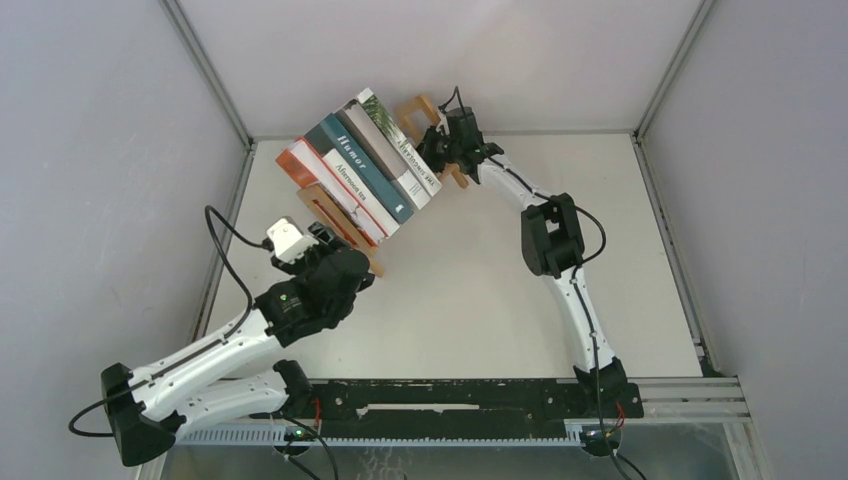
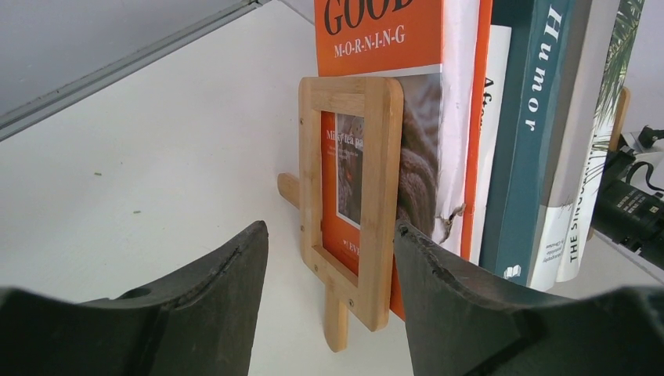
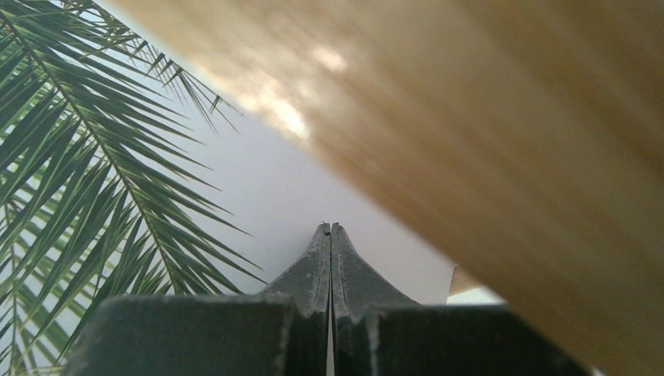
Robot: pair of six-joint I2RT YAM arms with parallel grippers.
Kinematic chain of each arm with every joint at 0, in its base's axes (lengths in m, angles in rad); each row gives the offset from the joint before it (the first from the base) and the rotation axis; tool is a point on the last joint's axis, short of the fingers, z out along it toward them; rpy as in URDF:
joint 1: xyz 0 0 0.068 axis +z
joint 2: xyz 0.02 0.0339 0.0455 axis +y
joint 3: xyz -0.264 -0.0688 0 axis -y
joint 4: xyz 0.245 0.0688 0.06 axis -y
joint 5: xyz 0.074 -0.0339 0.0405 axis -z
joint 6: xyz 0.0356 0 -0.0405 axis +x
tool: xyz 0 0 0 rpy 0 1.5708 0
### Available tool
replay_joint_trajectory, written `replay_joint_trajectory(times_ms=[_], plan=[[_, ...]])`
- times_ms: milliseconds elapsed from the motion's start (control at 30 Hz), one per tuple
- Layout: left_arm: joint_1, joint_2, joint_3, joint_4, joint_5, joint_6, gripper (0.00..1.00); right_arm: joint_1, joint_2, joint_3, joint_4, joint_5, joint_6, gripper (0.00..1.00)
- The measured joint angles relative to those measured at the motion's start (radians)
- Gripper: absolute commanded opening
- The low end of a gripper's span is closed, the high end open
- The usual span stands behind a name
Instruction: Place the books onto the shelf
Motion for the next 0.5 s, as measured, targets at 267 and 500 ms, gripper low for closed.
replay_joint_trajectory(times_ms=[267, 500], plan=[[0.0, 0.026, 0.0, 0.007, 0.002, 0.0, 0.64, -0.008, 0.001, 0.0, 0.0, -0.061, 0.002, 0.0], [0.0, 0.038, 0.0, 0.017, 0.004, -0.001, 0.64, -0.006, 0.001, 0.0, -0.002, -0.086, 0.001, 0.0]])
